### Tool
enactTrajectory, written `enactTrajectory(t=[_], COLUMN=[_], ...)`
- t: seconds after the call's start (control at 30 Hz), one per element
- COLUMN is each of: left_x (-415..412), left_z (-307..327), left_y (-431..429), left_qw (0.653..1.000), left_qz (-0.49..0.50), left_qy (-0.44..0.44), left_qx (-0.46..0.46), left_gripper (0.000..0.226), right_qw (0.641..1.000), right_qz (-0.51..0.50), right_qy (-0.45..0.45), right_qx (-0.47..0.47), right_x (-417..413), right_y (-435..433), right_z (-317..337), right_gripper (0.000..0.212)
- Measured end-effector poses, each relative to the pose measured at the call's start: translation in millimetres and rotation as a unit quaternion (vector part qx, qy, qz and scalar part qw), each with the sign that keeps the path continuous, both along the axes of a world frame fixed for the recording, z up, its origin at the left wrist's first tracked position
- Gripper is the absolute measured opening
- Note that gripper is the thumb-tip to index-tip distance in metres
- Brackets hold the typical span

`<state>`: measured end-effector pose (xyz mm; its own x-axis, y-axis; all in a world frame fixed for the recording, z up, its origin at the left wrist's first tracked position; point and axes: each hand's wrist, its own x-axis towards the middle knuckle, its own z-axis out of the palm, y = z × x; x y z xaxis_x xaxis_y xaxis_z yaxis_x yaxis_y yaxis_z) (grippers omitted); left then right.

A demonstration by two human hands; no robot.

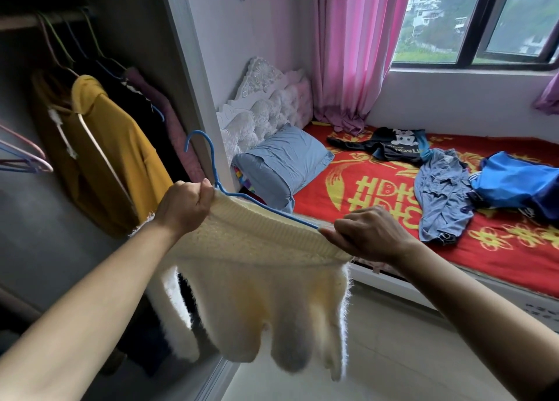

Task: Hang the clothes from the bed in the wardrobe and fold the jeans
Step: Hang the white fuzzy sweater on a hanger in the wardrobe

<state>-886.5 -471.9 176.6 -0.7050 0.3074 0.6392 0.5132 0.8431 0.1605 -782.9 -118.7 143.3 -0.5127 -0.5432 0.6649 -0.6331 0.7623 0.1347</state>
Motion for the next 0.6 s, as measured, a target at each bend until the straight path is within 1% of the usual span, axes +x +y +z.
enactTrajectory(t=[0.07, 0.17, 0.23, 0.3, 0.37, 0.43, 0.47, 0.5, 0.53, 0.57, 0.6], left_x=[1, 3, 3, 2, 4, 9, 11, 13, 17, 20, 23], left_z=[1, 1, 1, 1, -1, -3, -5, -7, -8, -11, -15], left_y=[4, 15, 18, 19, 20, 26, 30, 33, 37, 40, 43], left_qw=[1.0, 1.0, 1.0, 1.0, 0.998, 0.993, 0.99, 0.986, 0.983, 0.984, 0.986], left_qz=[-0.006, -0.018, -0.022, -0.026, -0.021, -0.004, 0.009, 0.021, 0.035, 0.048, 0.059], left_qy=[0.004, 0.0, -0.005, -0.015, -0.036, -0.055, -0.061, -0.073, -0.086, -0.094, -0.097], left_qx=[-0.005, -0.008, -0.006, 0.001, 0.041, 0.102, 0.127, 0.148, 0.155, 0.142, 0.122], left_gripper=[0.064, 0.063, 0.063, 0.058, 0.053, 0.051, 0.053, 0.059, 0.071, 0.082, 0.087], right_qw=[1.0, 0.999, 0.999, 0.998, 0.995, 0.988, 0.983, 0.98, 0.976, 0.972, 0.968], right_qz=[0.008, 0.016, 0.017, 0.012, 0.001, -0.011, -0.017, -0.022, -0.025, -0.03, -0.034], right_qy=[-0.008, -0.014, -0.031, -0.053, -0.085, -0.116, -0.13, -0.142, -0.153, -0.163, -0.172], right_qx=[0.017, 0.025, 0.014, -0.017, -0.059, -0.105, -0.125, -0.14, -0.154, -0.169, -0.182], right_x=[-2, -6, -7, -7, -7, -7, -7, -6, -6, -5, -5], right_y=[-6, -18, -26, -30, -32, -34, -35, -35, -36, -36, -35], right_z=[1, 1, -2, -5, -6, -6, -7, -9, -11, -13, -14], right_gripper=[0.059, 0.058, 0.058, 0.059, 0.059, 0.057, 0.057, 0.058, 0.059, 0.06, 0.061])
